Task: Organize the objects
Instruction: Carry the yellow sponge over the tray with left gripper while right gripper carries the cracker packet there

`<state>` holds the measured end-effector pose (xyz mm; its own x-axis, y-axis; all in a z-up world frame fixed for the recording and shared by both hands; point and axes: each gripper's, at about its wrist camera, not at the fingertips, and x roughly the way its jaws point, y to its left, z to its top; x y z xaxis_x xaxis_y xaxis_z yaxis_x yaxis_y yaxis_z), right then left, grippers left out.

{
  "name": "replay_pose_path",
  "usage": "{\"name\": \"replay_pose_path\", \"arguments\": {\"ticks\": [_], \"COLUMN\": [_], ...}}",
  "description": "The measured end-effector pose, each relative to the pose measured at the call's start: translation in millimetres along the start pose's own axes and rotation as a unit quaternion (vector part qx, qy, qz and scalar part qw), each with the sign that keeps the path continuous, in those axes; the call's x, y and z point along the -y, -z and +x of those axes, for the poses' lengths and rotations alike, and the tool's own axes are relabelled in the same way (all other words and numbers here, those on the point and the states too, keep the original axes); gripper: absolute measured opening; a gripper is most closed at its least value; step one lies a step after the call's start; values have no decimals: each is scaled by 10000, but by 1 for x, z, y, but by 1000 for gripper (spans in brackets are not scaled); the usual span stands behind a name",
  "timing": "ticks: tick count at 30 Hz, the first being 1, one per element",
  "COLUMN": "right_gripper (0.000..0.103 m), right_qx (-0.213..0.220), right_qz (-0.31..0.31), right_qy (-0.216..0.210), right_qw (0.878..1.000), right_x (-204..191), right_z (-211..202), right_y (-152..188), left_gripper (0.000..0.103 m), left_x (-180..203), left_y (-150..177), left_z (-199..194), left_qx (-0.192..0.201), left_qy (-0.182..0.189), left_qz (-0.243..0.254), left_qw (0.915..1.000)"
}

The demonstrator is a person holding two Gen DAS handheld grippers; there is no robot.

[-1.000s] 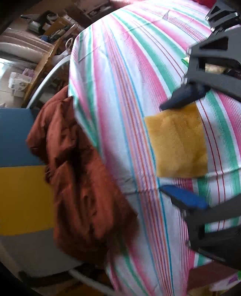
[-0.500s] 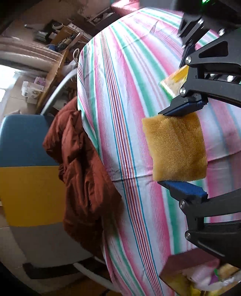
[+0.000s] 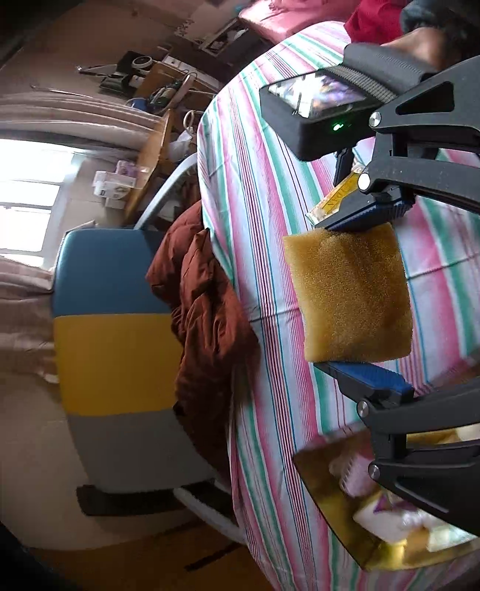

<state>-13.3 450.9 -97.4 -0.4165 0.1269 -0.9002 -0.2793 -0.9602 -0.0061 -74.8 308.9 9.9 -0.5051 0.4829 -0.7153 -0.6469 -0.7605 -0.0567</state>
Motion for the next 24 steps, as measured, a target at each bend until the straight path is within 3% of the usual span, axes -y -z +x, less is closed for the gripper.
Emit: {"name": "replay_pose_path", "arguments": {"ticks": [13,24], "right_gripper": [48,48], "right_qx": [-34,-31], "right_qz": [-289,-251], "right_qy": [67,130], "right_qw": [9996,9996], "right_x": [-18,-21], "right_z": [13,15], "right_y": [9,13], "left_gripper": [64,64], "left_x": [-41,-83], "left_y": [37,68], "left_z": [-69,-88], "left_qx": [476,472], "left_qy": [-289,-429], "left_qz": [-222,-584], "left_qw": [9982,9963]}}
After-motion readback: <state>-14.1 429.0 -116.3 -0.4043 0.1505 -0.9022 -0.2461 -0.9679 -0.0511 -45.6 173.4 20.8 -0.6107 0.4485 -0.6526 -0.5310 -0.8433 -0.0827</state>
